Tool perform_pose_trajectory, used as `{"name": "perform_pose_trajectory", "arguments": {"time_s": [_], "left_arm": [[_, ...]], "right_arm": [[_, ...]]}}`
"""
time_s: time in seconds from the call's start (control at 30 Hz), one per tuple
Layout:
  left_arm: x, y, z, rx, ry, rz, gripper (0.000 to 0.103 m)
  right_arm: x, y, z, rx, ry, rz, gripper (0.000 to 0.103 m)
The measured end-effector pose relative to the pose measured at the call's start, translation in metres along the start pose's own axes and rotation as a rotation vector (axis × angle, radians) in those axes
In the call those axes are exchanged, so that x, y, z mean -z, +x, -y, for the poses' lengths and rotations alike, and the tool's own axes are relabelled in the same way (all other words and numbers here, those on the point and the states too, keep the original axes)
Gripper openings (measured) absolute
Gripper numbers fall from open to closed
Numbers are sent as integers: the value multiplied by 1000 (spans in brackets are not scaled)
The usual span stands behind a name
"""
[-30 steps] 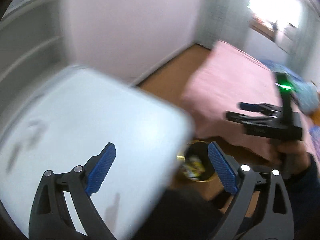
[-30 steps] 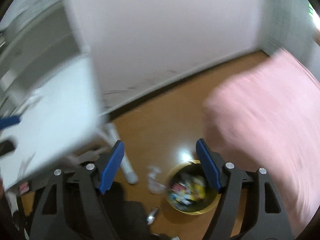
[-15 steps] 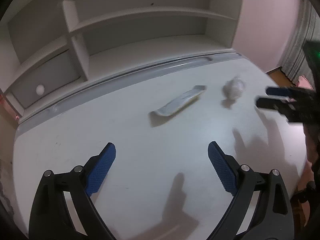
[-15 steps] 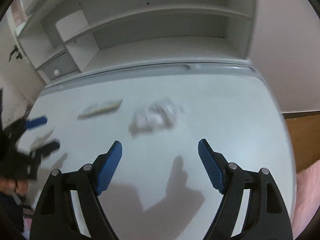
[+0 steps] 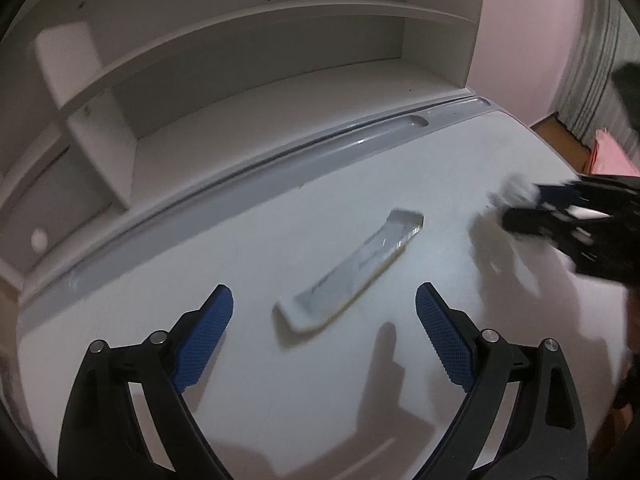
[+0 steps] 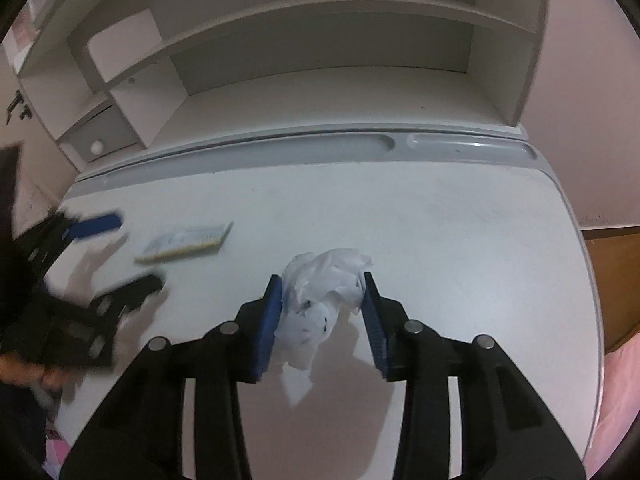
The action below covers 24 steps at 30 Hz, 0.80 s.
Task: Collect trash
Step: 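Grasp the white tissue with the right tool while the left tool grasps the wrapper, then carry the tissue and wrapper over the black bin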
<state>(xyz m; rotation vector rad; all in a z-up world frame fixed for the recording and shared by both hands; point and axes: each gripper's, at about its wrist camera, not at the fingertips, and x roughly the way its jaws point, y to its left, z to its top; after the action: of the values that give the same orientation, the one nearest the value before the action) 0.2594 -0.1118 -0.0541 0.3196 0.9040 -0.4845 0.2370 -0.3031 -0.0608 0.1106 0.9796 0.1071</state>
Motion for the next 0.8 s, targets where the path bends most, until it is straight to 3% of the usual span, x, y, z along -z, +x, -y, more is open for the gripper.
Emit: {"name": "perform_pose_trajectory", "arguments": {"time_s": [0.1, 0.2, 0.3, 0.37, 0.47, 0.6, 0.8], "left_arm": [[-7, 12, 5, -12, 31, -16, 87], [-11, 21, 8, -1, 29, -39, 71], [-11, 22, 7, 36, -1, -51, 45], [-13, 21, 13, 24, 5, -59, 21], [-12, 14, 32, 36, 9, -68, 16], [-10, -5, 83, 73, 52, -35, 16], [-5, -54, 207, 241, 191, 48, 16]], "right_arm": [[18, -27, 13, -3, 2, 16, 39], [35, -51, 27, 5, 14, 32, 39], [51, -70, 43, 38, 28, 40, 39], [63, -81, 54, 51, 51, 45, 39], [89, -103, 75, 71, 97, 62, 39], [129, -135, 109, 121, 183, 93, 39], [211, -189, 183, 269, 368, 144, 39]]}}
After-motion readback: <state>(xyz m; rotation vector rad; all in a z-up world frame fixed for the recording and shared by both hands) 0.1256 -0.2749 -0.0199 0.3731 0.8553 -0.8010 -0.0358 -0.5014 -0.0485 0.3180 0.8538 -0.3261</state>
